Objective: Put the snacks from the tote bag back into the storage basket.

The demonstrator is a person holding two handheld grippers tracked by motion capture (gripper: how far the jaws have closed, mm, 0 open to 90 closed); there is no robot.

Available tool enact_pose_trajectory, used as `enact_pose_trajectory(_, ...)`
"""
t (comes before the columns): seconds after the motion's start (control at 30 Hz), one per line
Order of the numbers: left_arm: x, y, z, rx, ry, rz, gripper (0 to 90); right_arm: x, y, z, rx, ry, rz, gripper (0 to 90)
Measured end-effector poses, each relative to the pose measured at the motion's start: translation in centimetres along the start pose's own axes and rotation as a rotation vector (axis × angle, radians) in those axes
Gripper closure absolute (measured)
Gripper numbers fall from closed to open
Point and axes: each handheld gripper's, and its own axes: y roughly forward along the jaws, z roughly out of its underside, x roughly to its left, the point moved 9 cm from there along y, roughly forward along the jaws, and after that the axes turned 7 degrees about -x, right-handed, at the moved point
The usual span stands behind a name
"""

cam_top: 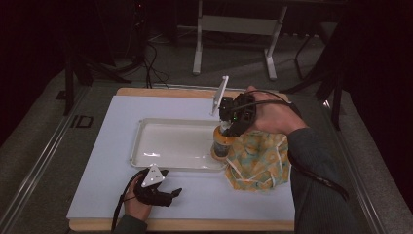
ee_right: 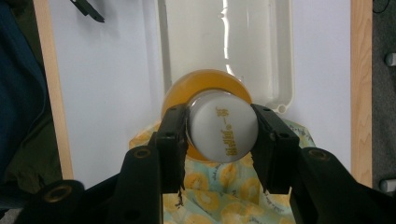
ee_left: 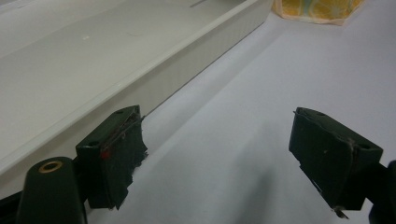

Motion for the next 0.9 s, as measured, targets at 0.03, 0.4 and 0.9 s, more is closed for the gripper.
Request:
enact_pose_trajectory(0.03, 0.0, 0.0, 0.0, 0.0, 0.0, 0.0, 18.2, 0.0, 0.0, -0.1, 0.0, -0.003, -0.002, 58.7)
enact_pose_trajectory(0.4, 0.0, 0.0, 0.0, 0.0, 0.0, 0.0, 18.2, 0.2, 0.8, -0.7, -0.003, 0.002, -0.009, 58.7)
enact_pose_trajectory(0.9, 0.0, 0.0, 0.0, 0.002, 0.001, 0.001, 18.2, 0.1, 2.1, -0.9, 0.005, -0.015, -0.014, 58.7)
